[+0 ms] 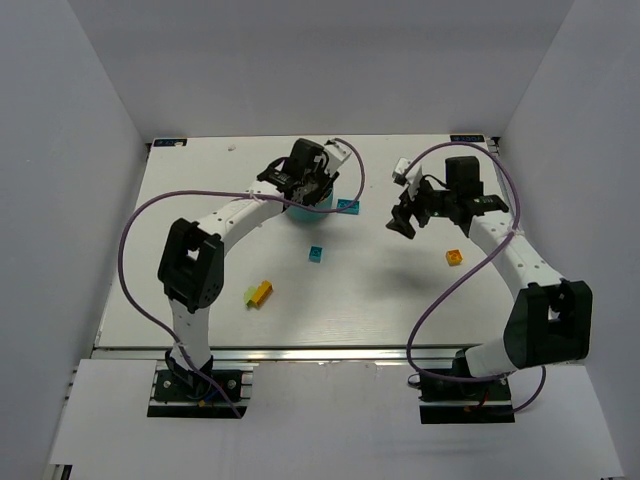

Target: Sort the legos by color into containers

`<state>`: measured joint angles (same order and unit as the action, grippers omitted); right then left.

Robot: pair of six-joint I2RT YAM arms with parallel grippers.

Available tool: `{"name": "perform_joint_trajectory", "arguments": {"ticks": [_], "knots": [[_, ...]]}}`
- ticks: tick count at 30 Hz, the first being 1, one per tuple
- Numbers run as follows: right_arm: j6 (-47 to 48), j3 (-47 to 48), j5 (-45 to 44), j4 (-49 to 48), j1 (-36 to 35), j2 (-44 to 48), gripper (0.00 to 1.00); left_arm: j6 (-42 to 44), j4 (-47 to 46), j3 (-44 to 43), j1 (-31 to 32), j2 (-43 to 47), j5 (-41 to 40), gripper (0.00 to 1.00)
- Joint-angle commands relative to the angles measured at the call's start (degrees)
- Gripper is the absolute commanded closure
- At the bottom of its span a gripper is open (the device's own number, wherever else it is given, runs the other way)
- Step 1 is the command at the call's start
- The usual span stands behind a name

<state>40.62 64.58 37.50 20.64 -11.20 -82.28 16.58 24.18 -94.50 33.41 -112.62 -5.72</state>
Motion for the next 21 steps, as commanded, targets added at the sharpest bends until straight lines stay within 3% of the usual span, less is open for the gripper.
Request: {"name": "perform_joint_trajectory", "arguments": {"ticks": [1, 5, 6, 8, 9, 10, 13, 15, 19, 21], "knots": [[1.9, -1.6, -0.9, -3.8, 0.3, 4.3, 0.11, -7.6, -0.5, -1.5, 0.3, 7.5, -1.0, 0.53], [-0.4, -12.0, -9.0, -16.1, 0.4, 8.4, 0.1, -16.6, -3.2, 6.6, 0.1, 16.1, -1.2, 0.72], [0.7, -11.9, -9.9, -14.6, 0.4, 7.8, 0.1, -19.4, -3.9, 11.7, 0.0, 20.3, -1.3, 0.79], [4.7, -5.7, -7.3, -5.8, 1.5, 3.7, 0.25, -26.9, -5.2, 17.1, -0.8, 24.7, -2.2, 0.8], [4.9, -3.3, -4.7, 2.2, 2.1, 0.9, 0.43, -33.0, -4.9, 22.3, -1.3, 29.1, -3.6, 0.73], [4.6, -1.6, -3.9, 4.8, 2.1, 0.9, 0.51, -36.0, -4.5, 24.7, -1.9, 31.2, -3.6, 0.64], [2.4, -0.1, -2.8, 8.1, 1.9, -1.3, 0.63, -46.2, -1.5, 33.1, -5.8, 38.8, -3.4, 0.29], [1.8, -0.8, -2.3, 9.4, 1.0, -1.7, 0.6, -49.6, -1.2, 37.3, -8.7, 42.5, -0.2, 0.22], [1.0, -1.6, -3.4, 10.7, -3.1, -1.8, 0.29, -55.0, 2.5, 43.8, -10.6, 48.9, 0.6, 0.16], [0.8, -1.3, -2.9, 11.3, -3.9, -2.0, 0.21, -55.4, 5.2, 45.9, -10.6, 50.6, -0.1, 0.16]]}}
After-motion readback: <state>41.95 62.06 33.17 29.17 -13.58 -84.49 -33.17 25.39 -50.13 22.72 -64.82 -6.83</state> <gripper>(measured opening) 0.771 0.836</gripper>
